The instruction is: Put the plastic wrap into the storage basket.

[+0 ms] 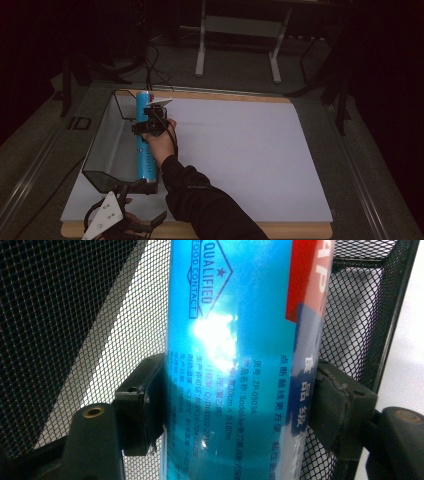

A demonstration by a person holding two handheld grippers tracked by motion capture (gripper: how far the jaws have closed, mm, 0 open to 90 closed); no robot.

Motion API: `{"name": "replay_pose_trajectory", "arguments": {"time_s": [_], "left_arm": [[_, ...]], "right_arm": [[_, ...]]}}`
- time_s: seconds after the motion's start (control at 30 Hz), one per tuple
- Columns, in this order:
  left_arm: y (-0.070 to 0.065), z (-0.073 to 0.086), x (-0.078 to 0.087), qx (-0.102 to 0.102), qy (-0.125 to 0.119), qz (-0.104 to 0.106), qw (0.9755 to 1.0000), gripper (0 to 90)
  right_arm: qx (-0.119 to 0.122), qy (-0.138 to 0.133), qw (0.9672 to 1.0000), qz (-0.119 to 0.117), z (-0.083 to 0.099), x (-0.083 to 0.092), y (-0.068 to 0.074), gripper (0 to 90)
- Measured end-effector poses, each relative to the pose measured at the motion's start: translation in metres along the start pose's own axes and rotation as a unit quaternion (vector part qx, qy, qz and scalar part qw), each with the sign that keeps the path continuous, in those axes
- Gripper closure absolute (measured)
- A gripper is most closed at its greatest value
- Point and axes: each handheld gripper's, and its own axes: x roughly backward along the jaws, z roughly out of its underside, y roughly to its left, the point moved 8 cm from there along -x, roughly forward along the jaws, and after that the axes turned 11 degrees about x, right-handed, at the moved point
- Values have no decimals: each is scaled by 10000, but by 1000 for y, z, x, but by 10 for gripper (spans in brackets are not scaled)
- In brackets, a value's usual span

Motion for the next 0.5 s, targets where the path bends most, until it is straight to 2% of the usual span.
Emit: {"name": "replay_pose_trajectory", "arguments": {"time_s": [0.1,0.2,0.23,0.27,0.3,0.33,0.37,0.43,0.47,0.5], "left_arm": [[0,0,0,2,-1,5,10000,15],[0,0,0,1,2,22,10000,15],[0,0,0,2,2,24,10000,15],[0,0,0,12,-4,27,10000,15],[0,0,0,25,-7,29,10000,15],[0,0,0,36,-12,27,10000,15],[0,0,0,32,-5,24,10000,15],[0,0,0,29,3,25,10000,15],[-1,0,-1,31,-2,26,10000,15],[-1,0,-1,25,11,27,10000,15]], "right_arm": [[71,4,10000,28,0,0,0,296],[408,-12,9990,199,-2,3,1,271],[521,-135,9984,197,-6,8,1,222],[521,-135,9984,197,-6,8,1,222],[621,-255,9977,67,-10,15,3,181],[621,-255,9977,67,-10,15,3,181],[736,-383,9965,47,-13,24,4,178],[812,-412,9958,67,-14,28,4,166],[944,-431,9945,-121,-14,33,5,131],[944,-431,9945,-121,-14,33,5,131]]}}
